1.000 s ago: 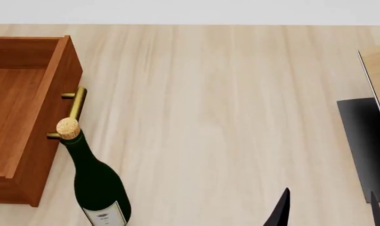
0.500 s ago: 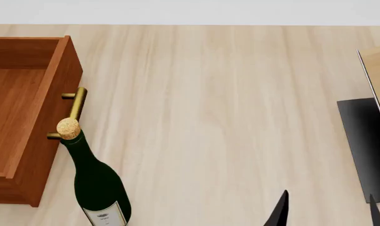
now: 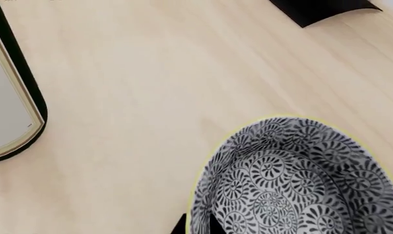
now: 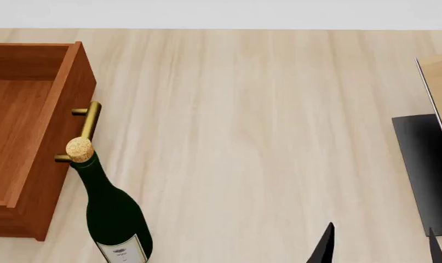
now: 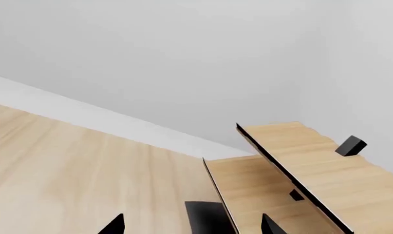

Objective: Put the bowl in the bottom drawer of the cabinet.

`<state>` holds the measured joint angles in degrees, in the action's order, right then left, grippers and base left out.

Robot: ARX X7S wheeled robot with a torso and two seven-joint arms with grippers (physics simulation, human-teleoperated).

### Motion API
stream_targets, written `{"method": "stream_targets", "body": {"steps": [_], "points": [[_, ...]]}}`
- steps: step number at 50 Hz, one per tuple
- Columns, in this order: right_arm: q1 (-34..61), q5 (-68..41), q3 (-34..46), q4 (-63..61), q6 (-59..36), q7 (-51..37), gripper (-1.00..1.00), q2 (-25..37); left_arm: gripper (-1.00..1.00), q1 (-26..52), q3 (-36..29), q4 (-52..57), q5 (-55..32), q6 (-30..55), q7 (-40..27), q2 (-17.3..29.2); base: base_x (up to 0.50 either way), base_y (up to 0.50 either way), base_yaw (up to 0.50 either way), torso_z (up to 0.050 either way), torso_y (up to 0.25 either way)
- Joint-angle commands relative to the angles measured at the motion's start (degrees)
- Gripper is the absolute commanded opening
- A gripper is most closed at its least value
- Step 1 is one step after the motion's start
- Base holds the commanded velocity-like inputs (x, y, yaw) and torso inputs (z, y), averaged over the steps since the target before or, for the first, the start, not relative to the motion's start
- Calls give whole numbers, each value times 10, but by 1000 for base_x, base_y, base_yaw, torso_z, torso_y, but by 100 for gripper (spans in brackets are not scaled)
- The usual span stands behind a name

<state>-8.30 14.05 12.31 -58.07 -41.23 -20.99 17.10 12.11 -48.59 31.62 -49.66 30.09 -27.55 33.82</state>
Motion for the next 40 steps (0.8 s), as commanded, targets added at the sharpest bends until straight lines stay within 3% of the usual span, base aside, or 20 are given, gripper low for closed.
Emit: {"method": "stream_targets", "body": {"steps": [1,15,40], "points": [[5,-1,-3,3,0,5,100,-1,-100,-1,11,21,-7,5,-20,13,10,0,0,0,0],[54,-25,-21,62,25,17,100,2,-100,26,16,178,-56,66,-83,64,0,0,0,0,0],[158,-66,-41,232,108,27,100,12,-100,99,34,250,-83,130,-143,99,0,0,0,0,0]]}}
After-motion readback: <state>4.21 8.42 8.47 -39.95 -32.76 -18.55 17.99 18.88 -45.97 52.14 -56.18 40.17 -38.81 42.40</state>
